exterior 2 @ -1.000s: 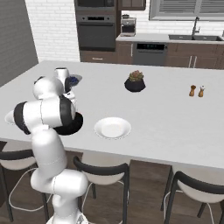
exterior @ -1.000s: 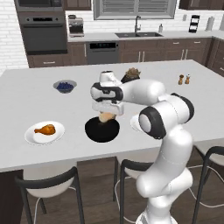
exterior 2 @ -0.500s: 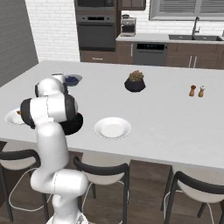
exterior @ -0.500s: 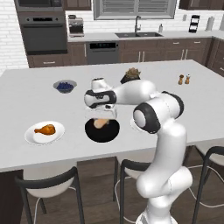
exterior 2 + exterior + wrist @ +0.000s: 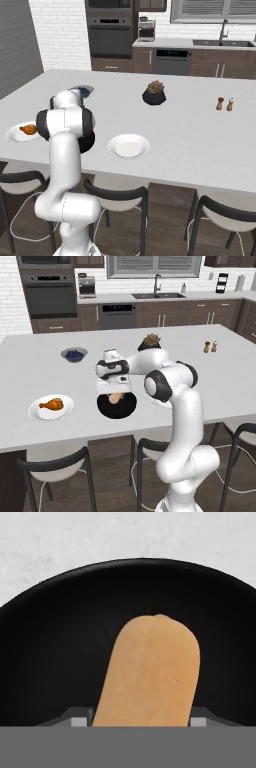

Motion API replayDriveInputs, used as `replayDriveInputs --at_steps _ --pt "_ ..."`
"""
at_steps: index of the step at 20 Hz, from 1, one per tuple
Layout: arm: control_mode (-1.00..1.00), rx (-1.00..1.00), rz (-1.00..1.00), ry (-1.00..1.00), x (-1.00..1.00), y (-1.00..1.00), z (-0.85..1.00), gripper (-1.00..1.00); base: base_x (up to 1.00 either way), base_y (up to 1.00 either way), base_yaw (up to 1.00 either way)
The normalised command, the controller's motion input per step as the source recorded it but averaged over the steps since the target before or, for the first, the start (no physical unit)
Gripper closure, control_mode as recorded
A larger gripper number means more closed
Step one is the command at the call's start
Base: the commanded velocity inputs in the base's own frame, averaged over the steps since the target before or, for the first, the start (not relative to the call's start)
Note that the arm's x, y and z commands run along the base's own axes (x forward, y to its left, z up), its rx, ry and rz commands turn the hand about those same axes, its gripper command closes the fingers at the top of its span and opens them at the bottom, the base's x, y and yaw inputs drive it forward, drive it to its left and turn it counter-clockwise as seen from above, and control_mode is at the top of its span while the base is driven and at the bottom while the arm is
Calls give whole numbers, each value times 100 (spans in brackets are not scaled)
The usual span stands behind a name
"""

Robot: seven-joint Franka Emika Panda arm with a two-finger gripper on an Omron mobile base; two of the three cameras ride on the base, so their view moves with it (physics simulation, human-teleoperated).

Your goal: Pick the chicken drumstick and squash from their plates and place them in the bowl. Then put the bowl in the fridge.

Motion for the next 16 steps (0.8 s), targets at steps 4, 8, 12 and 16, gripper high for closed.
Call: replayDriveInputs --at_steps 4,8,12,16 --pt "-100 4 10 15 4 11 -23 100 0 0 0" --pt "-100 1 6 10 0 14 -26 100 0 0 0" --pt "-100 0 5 6 0 18 -27 100 0 0 0" --pt "-100 0 2 1 -19 3 -14 -100 0 0 0"
